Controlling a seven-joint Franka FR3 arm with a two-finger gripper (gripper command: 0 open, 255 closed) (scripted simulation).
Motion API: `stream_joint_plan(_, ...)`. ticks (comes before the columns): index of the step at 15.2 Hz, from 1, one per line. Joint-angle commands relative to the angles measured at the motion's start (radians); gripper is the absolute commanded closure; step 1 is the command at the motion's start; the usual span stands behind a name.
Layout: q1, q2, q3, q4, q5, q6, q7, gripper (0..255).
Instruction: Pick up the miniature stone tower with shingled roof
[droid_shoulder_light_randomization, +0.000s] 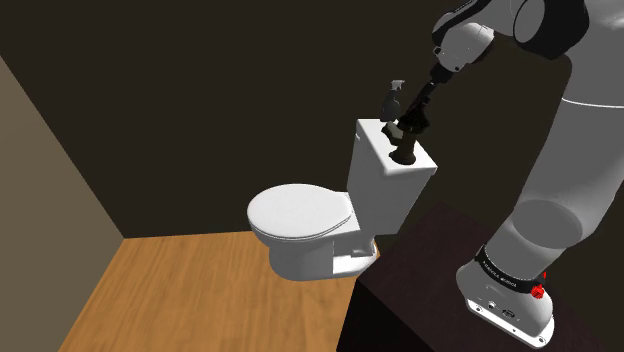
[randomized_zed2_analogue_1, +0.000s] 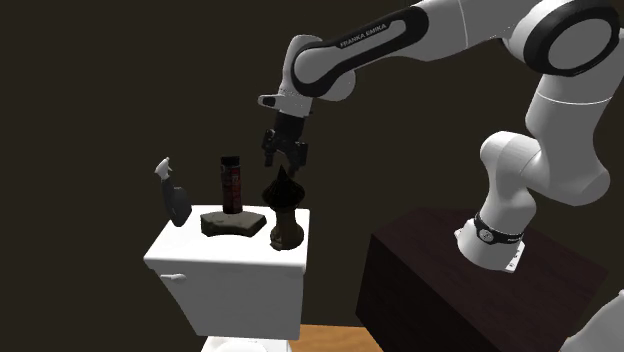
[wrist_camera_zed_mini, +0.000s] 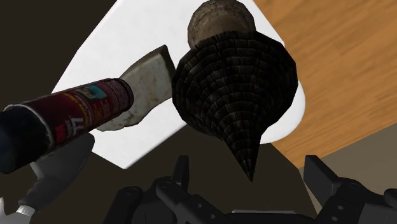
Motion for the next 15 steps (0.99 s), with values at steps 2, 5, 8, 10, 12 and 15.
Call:
stream_joint_plan(2, -0.004, 0.010, 0.003, -0.010, 0.014, 0.014, -0.015, 0)
stream_joint_plan(5, -0.004, 0.012, 0.004, -0.007, 0.015, 0.013, -0.015, 255)
stream_joint_plan(8, -0.004, 0.012, 0.004, -0.007, 0.015, 0.013, -0.014, 255)
stream_joint_plan(10, -0.004, 0.012, 0.004, -0.007, 0.015, 0.013, -0.014, 255)
stream_joint_plan(12, -0.004, 0.012, 0.004, -0.007, 0.015, 0.013, -0.014, 255)
stream_joint_plan(15, 0.000, -0.002, -0.002, 0.002, -0.003, -0.004, 0.001, 255)
